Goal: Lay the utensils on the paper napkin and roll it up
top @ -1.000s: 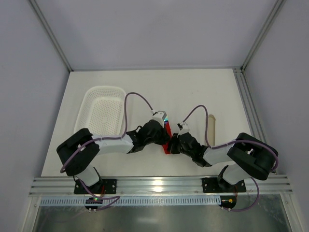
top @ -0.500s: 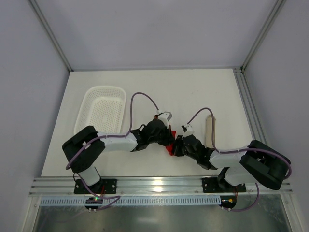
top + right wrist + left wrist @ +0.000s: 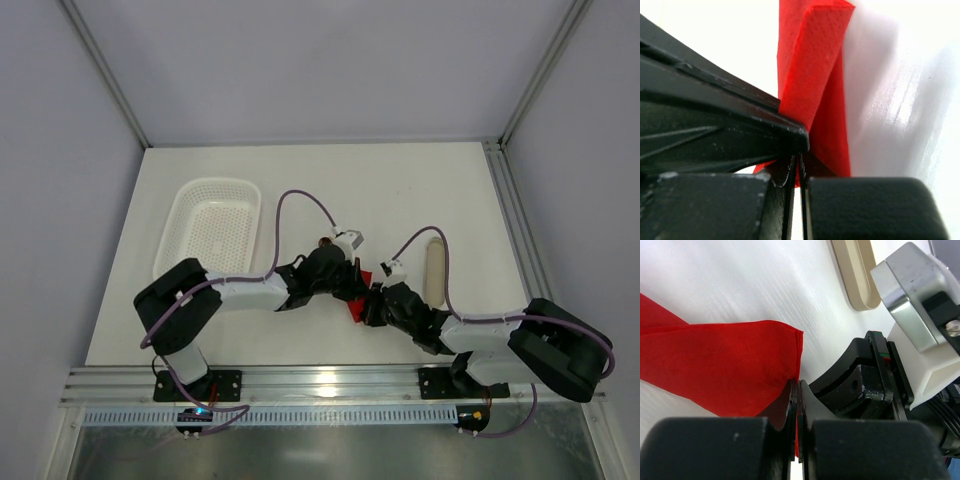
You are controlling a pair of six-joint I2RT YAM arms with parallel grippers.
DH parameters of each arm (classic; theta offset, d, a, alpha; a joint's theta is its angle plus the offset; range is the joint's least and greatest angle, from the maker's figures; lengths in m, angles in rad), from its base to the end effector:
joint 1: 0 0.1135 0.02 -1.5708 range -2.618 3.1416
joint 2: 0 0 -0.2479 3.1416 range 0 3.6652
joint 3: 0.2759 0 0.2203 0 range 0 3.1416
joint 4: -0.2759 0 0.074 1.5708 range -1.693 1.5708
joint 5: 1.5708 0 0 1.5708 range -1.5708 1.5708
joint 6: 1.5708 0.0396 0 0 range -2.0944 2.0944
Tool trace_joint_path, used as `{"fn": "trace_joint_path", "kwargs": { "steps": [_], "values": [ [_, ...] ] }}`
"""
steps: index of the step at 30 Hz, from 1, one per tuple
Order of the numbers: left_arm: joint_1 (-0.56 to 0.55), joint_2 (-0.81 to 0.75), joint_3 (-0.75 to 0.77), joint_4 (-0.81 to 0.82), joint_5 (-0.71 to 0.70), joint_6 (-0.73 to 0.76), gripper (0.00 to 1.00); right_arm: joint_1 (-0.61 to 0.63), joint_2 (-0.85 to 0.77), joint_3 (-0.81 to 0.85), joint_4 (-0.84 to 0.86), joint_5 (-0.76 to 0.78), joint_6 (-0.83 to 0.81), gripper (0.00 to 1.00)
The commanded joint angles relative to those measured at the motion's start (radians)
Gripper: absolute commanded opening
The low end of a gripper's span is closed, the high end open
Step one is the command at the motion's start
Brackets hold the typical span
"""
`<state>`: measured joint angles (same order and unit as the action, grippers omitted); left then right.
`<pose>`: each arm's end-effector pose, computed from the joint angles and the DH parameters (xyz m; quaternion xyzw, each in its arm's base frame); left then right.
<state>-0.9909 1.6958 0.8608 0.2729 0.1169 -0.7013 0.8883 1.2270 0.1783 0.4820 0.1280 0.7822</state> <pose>0.1789 -0.2816 0.1822 0.1541 0.8608 -0.3951 0.2815 0.1236 0.1440 0.1323 -0.0156 0.8752 0.3185 0.3638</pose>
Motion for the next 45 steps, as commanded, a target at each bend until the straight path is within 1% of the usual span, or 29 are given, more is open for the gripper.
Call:
{"fn": "trace_joint_path", "kwargs": {
  "steps": [1,4,9,12,21,26,27,29,30,33,34,36,37,43,44,45],
  "values": [
    [-0.006,0.018,0.035,0.042,0.030,0.010,0.00,0.006,0.058,-0.016,0.073,-0.007,-0.001,0.04],
    [-0.003,0.033,0.035,0.045,0.035,0.010,0.00,0.006,0.101,-0.020,0.104,-0.016,0.005,0.04],
    [0.003,0.056,0.043,0.055,0.059,0.005,0.00,0.006,0.103,-0.031,0.124,-0.013,0.009,0.04],
    [0.009,0.074,0.055,0.052,0.069,0.011,0.00,0.006,0.082,-0.031,0.112,-0.014,0.006,0.04],
    [0.028,0.136,0.090,0.035,0.096,0.016,0.00,0.009,-0.069,-0.031,-0.031,0.004,-0.011,0.07],
    [0.029,0.176,0.100,0.037,0.116,0.011,0.00,0.011,-0.161,-0.031,-0.126,0.038,-0.005,0.16],
    [0.029,0.179,0.098,0.043,0.118,0.010,0.00,0.011,-0.196,-0.036,-0.161,0.047,-0.004,0.20],
    [0.029,0.183,0.090,0.051,0.118,0.006,0.00,0.011,-0.233,-0.037,-0.193,0.062,-0.004,0.25],
    [0.031,0.185,0.089,0.051,0.118,0.006,0.00,0.011,-0.272,-0.037,-0.227,0.067,-0.006,0.31],
    [0.031,0.186,0.089,0.048,0.121,0.010,0.00,0.012,-0.334,-0.043,-0.276,0.070,-0.012,0.37],
    [0.032,0.186,0.089,0.049,0.121,0.010,0.00,0.009,-0.368,-0.043,-0.286,0.071,-0.014,0.43],
    [0.032,0.189,0.090,0.048,0.121,0.008,0.00,0.011,-0.389,-0.042,-0.307,0.073,-0.023,0.48],
    [0.034,0.191,0.092,0.048,0.124,0.008,0.00,0.012,-0.402,-0.042,-0.304,0.070,-0.035,0.52],
    [0.037,0.205,0.090,0.061,0.133,-0.010,0.00,0.012,-0.391,-0.042,-0.269,0.051,-0.073,0.57],
    [0.037,0.206,0.089,0.064,0.136,-0.010,0.00,0.012,-0.383,-0.040,-0.267,0.051,-0.080,0.62],
    [0.037,0.206,0.087,0.065,0.136,-0.012,0.00,0.012,-0.379,-0.040,-0.263,0.055,-0.081,0.64]
  ]
}}
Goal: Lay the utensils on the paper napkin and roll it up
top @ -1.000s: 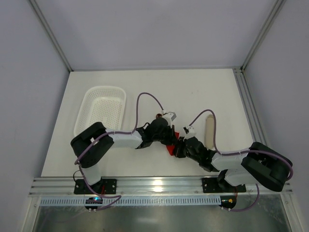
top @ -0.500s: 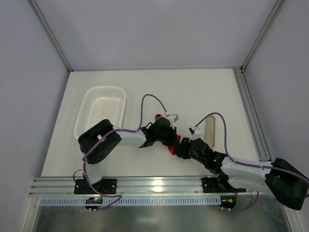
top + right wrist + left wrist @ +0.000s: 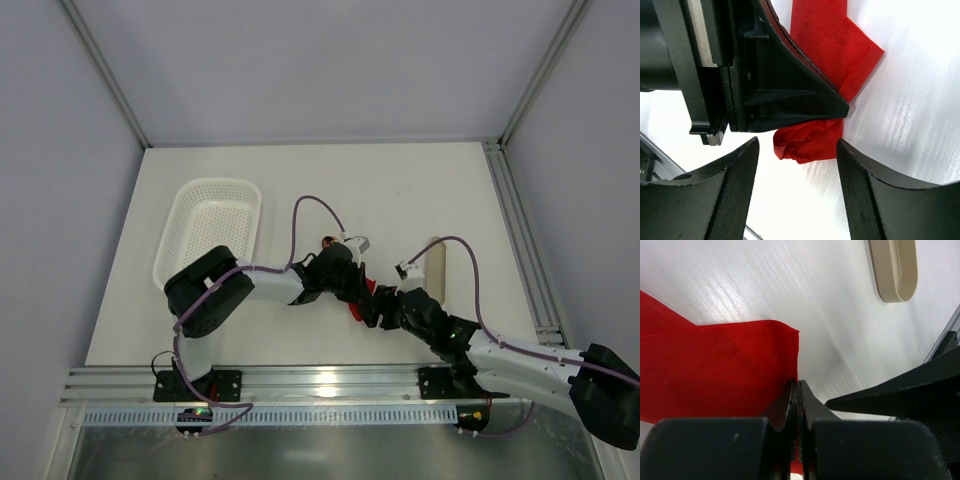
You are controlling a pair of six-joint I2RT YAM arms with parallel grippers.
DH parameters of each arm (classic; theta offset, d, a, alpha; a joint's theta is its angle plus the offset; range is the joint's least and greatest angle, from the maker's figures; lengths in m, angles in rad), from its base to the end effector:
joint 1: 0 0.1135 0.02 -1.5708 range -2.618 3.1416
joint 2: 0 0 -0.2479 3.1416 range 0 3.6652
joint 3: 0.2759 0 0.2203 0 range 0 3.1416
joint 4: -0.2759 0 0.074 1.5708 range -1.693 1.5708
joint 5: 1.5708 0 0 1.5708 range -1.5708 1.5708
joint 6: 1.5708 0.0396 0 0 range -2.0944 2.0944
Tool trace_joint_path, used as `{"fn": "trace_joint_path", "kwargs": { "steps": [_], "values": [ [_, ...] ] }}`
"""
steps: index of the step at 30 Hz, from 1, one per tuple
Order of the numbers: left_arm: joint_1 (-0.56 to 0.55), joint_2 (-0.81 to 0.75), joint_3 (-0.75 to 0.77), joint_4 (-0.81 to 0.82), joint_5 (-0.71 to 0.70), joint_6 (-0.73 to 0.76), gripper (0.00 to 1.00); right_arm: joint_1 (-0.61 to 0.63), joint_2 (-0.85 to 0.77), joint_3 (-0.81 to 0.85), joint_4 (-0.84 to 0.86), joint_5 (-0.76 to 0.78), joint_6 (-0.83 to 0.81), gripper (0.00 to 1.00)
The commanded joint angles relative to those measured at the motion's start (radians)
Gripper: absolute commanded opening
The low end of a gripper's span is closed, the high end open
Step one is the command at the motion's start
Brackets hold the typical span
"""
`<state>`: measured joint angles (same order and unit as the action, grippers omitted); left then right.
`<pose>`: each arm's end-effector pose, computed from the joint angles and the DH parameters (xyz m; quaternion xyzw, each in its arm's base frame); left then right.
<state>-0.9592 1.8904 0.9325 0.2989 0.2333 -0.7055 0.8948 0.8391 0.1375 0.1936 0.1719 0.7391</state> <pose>0.1980 -0.2983 0.1411 0.1637 0.8781 -0.3937 0.2171 0.1015 0.1157 0.1520 -0.0234 0.8597 0.3174 0.3995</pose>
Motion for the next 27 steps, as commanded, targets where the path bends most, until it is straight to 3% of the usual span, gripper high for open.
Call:
{"fn": "trace_joint_path", "kwargs": {
  "steps": [1,12,15,20,27],
  "values": [
    [0.005,0.010,0.015,0.039,0.020,-0.011,0.00,0.006,0.017,0.004,0.026,0.015,-0.040,0.65],
    [0.005,0.009,0.019,0.037,0.023,-0.018,0.00,0.004,0.176,0.007,0.116,0.081,-0.004,0.64],
    [0.005,0.003,0.026,0.026,0.023,-0.015,0.00,0.004,0.180,-0.010,0.150,0.080,0.000,0.56],
    [0.013,-0.019,0.028,0.023,0.011,-0.029,0.00,0.004,0.189,-0.018,0.158,0.078,0.012,0.33],
    [0.020,-0.036,0.042,0.026,0.032,-0.045,0.03,0.006,0.212,-0.033,0.187,0.072,0.023,0.21]
  ]
}}
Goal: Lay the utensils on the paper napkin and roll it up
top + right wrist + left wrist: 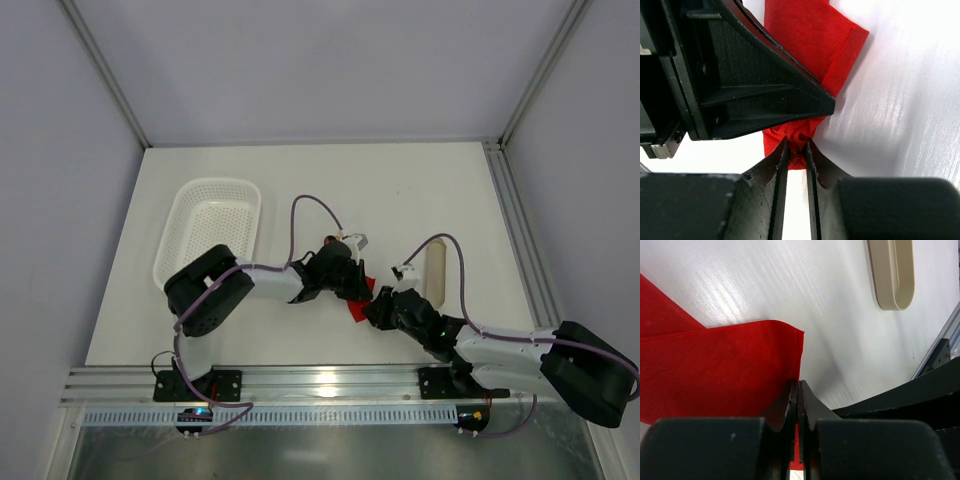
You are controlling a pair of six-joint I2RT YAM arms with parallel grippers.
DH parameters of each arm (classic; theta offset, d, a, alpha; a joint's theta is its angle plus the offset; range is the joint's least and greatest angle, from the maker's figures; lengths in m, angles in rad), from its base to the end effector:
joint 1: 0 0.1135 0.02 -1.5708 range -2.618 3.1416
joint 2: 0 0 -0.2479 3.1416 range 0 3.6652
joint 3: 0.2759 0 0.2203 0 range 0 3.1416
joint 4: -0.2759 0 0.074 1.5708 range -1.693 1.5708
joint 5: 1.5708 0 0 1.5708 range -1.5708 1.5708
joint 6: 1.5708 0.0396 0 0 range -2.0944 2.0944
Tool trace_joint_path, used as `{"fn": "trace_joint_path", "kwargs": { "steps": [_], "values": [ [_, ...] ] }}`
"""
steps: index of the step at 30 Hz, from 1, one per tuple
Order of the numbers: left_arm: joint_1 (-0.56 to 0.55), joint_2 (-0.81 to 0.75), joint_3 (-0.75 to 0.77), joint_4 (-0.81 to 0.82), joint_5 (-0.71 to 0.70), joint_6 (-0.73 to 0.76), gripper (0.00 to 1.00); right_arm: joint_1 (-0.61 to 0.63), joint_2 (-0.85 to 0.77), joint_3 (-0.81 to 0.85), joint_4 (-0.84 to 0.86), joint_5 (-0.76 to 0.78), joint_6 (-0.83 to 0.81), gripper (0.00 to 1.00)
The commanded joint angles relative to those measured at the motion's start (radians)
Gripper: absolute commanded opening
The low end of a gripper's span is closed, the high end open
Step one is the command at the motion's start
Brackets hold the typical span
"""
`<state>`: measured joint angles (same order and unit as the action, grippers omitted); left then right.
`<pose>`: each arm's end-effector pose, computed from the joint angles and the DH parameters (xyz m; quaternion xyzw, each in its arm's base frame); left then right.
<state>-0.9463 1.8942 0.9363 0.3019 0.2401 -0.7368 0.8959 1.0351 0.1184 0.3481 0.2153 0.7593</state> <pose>0.2022 -0.2967 0.1411 0.1457 0.8803 -0.3985 0.2120 0.1097 0.1236 0.1343 -0.0080 0.8735 0.2879 0.3926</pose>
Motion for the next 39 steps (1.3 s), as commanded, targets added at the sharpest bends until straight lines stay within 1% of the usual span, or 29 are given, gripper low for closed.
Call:
{"fn": "trace_joint_path", "kwargs": {
  "steps": [1,3,7,10,12,14,17,19,24,26,28,31,36,39],
  "values": [
    [0.006,-0.044,0.038,0.023,0.022,-0.016,0.05,0.005,0.016,-0.017,0.034,0.022,0.003,0.20],
    [0.011,-0.053,0.030,0.031,0.021,-0.024,0.07,0.005,0.025,-0.014,0.042,0.018,0.003,0.18],
    [0.027,-0.095,0.022,0.039,0.025,-0.045,0.26,0.005,0.065,-0.008,0.060,-0.001,0.014,0.15],
    [0.040,-0.148,0.018,0.017,0.013,-0.052,0.34,0.005,0.097,-0.010,0.089,-0.011,0.037,0.13],
    [0.046,-0.187,0.006,-0.009,-0.008,-0.044,0.35,0.005,0.106,-0.011,0.101,-0.013,0.052,0.13],
    [0.047,-0.257,-0.002,-0.084,-0.077,-0.030,0.36,0.005,0.111,-0.008,0.103,-0.010,0.081,0.12],
    [0.049,-0.337,-0.034,-0.164,-0.137,-0.016,0.34,0.012,0.120,0.007,0.109,-0.008,0.116,0.11],
    [0.049,-0.356,-0.066,-0.181,-0.137,-0.027,0.30,0.017,0.132,0.023,0.106,0.002,0.132,0.11],
    [0.044,-0.388,-0.163,-0.124,-0.111,-0.073,0.22,0.026,0.190,0.049,0.115,0.024,0.207,0.10],
    [0.043,-0.391,-0.203,-0.098,-0.104,-0.093,0.20,0.032,0.204,0.044,0.127,0.041,0.236,0.11],
    [0.034,-0.383,-0.218,-0.060,-0.082,-0.102,0.18,0.037,0.218,0.033,0.147,0.053,0.273,0.11],
    [0.011,-0.366,-0.226,-0.047,-0.078,-0.105,0.14,0.046,0.226,0.023,0.167,0.068,0.317,0.11],
    [-0.012,-0.342,-0.258,-0.012,-0.090,-0.121,0.11,0.064,0.218,0.012,0.169,0.101,0.360,0.11],
    [-0.023,-0.314,-0.266,-0.007,-0.107,-0.124,0.09,0.069,0.207,-0.002,0.167,0.113,0.388,0.14]
  ]
}}
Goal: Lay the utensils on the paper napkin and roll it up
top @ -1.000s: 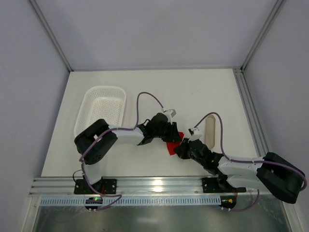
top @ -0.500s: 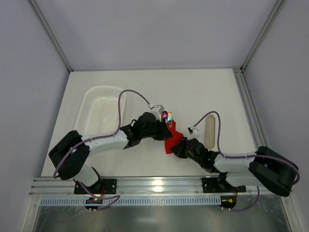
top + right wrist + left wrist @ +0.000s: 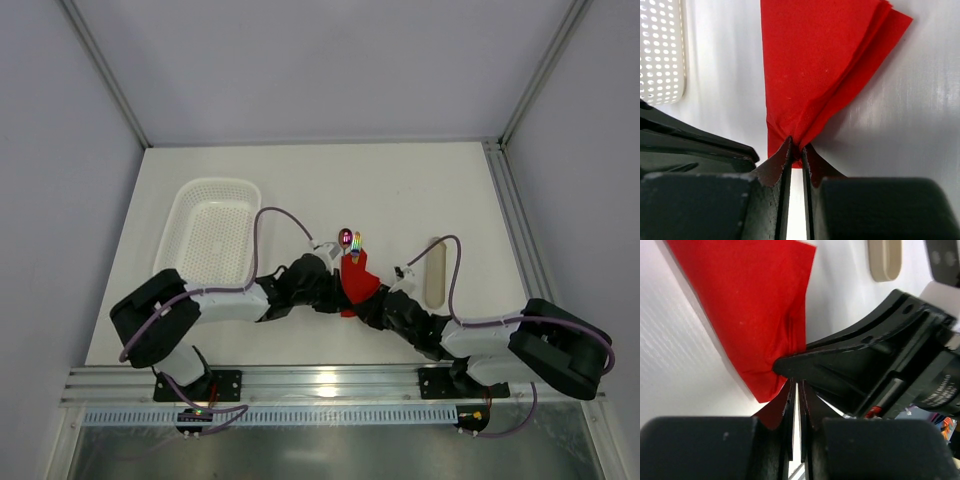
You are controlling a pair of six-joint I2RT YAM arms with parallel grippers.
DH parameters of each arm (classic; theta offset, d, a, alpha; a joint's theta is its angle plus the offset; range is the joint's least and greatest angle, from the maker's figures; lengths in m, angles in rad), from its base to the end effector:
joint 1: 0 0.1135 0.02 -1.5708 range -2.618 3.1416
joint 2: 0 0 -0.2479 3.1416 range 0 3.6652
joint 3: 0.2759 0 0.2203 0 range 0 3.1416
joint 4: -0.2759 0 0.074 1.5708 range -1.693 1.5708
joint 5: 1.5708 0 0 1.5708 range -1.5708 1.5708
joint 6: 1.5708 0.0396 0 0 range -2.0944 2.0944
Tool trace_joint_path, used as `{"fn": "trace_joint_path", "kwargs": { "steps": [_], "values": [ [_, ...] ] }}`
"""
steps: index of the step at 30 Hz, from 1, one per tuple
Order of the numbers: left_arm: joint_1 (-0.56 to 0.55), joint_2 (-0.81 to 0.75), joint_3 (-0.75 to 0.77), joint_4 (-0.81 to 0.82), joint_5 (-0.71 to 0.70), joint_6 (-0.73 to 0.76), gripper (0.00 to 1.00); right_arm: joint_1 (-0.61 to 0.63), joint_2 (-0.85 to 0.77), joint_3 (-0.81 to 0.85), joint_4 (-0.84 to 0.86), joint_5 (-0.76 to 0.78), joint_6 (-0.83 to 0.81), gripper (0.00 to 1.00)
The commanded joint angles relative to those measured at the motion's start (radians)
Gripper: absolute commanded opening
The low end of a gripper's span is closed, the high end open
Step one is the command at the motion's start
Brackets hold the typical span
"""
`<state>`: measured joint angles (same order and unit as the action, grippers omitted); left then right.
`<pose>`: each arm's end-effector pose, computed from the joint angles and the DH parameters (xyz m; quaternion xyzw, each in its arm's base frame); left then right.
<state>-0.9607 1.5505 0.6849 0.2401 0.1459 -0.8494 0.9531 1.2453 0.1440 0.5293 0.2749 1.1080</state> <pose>0.1613 -0.2408 0.1726 0.0825 0.8848 -0.3972 0.2294 0.1156 0.1441 0.1258 0.1327 0.8619 0.3450 0.3472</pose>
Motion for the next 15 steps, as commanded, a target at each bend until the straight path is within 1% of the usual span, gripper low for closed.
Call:
{"fn": "trace_joint_path", "kwargs": {
  "steps": [1,5,13,15],
  "values": [
    [-0.016,0.034,-0.016,0.054,-0.017,-0.011,0.08,0.013,-0.006,-0.029,-0.015,0.055,0.039,0.14],
    [-0.050,0.074,-0.005,0.034,-0.052,0.007,0.08,0.013,-0.033,-0.032,-0.034,0.058,0.047,0.15],
    [-0.069,0.125,0.004,0.004,-0.097,0.013,0.07,0.013,-0.093,-0.040,-0.055,0.046,0.046,0.22],
    [-0.072,0.125,0.004,-0.001,-0.100,0.016,0.07,0.015,-0.106,-0.032,-0.087,0.043,0.046,0.24]
  ]
}}
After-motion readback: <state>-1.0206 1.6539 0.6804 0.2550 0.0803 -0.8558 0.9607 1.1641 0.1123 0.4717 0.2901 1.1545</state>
